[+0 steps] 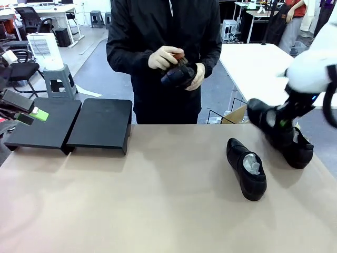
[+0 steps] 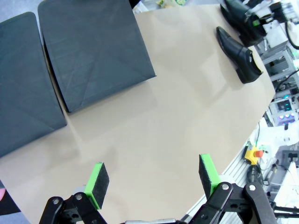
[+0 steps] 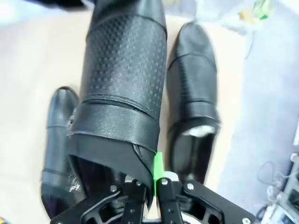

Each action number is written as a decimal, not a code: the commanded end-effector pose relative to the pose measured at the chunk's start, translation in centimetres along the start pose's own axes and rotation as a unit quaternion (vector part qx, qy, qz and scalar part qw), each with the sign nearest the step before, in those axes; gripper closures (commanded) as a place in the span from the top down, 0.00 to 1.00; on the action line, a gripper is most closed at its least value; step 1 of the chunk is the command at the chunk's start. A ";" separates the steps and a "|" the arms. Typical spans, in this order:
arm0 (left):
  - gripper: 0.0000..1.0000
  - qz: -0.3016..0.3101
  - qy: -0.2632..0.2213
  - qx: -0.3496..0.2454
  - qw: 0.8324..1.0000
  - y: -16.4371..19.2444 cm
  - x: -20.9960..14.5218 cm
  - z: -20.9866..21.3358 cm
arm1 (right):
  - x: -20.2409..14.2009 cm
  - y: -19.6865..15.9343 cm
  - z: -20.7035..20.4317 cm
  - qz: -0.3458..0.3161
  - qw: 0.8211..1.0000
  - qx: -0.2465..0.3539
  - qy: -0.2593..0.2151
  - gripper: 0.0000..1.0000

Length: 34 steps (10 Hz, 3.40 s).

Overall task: Organize the shoes by placing them on the stand.
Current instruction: Pick up one Shoe and place it in the middle of the table.

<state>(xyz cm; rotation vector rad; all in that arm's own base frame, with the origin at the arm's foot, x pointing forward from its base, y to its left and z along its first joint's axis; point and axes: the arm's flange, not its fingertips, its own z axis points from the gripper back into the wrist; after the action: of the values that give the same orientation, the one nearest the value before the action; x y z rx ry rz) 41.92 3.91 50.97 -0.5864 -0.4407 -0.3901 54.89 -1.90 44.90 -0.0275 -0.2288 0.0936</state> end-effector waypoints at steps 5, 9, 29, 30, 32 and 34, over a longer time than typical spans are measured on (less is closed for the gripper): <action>1.00 -0.005 -0.002 -0.006 1.000 0.0 0.0 0.1 | -1.0 -0.4 4.5 -0.010 0.999 -0.003 -0.036 0.00; 1.00 -0.005 -0.002 -0.006 1.000 0.0 0.0 0.1 | -5.8 2.4 9.0 -0.113 0.993 -0.024 -0.035 0.00; 1.00 -0.005 -0.002 -0.006 1.000 0.0 0.0 0.1 | -28.6 31.6 9.0 -0.023 0.997 0.069 0.021 0.00; 1.00 -0.005 -0.002 -0.006 1.000 0.0 0.0 0.1 | -28.3 33.2 6.6 -0.033 0.996 0.071 0.046 0.00; 1.00 -0.005 -0.002 -0.006 1.000 0.0 0.0 0.1 | -27.7 34.4 3.2 -0.052 0.994 0.076 0.057 0.00; 1.00 -0.005 -0.002 -0.006 1.000 0.0 0.0 0.1 | -27.0 34.6 0.5 -0.036 0.994 0.081 0.059 0.00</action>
<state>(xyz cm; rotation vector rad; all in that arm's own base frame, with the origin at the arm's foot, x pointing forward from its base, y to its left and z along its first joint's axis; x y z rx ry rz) 41.98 3.91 50.97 -0.5864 -0.4385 -0.3906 25.16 29.99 39.03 0.1116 -0.0802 0.0407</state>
